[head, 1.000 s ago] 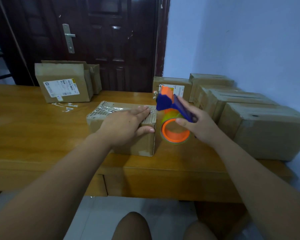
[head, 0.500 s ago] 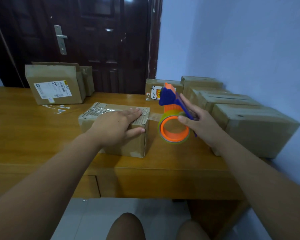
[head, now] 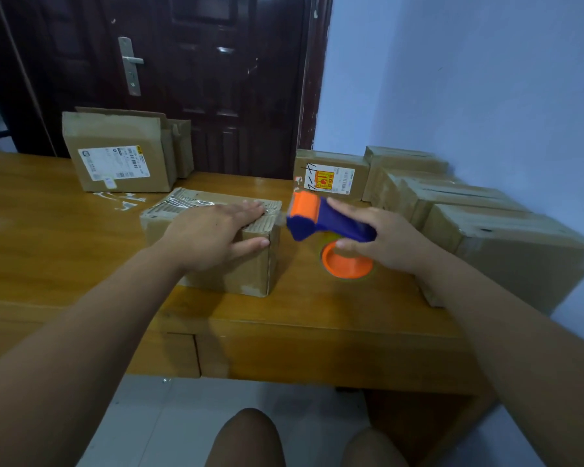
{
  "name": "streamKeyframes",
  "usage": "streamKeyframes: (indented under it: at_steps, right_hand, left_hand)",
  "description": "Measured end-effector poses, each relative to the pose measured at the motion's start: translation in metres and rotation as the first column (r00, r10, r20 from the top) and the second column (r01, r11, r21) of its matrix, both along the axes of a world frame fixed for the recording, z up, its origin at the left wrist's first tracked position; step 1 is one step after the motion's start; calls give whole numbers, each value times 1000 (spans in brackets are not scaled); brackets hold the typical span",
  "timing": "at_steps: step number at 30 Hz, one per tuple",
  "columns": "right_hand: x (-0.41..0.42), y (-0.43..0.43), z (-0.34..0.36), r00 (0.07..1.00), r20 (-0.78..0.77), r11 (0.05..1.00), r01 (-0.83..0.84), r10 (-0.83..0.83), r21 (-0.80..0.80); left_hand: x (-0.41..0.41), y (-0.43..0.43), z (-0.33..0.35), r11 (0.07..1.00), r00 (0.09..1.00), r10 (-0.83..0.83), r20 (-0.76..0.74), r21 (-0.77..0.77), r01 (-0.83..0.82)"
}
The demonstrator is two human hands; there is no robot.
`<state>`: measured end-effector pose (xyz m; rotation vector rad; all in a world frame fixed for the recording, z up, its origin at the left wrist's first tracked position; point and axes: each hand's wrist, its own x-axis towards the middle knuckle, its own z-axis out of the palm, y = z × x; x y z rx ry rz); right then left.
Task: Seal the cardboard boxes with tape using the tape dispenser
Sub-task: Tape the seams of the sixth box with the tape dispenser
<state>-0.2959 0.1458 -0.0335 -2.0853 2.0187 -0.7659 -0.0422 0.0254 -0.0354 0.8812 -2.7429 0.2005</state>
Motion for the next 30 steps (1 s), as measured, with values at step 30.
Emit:
streamKeyframes:
  at_steps: [30]
  right_hand:
    - [31,-21,63,924,-368,937,35,102,348]
  left_hand:
    - [-8,17,-10,993,996,35,-84,-107,-44]
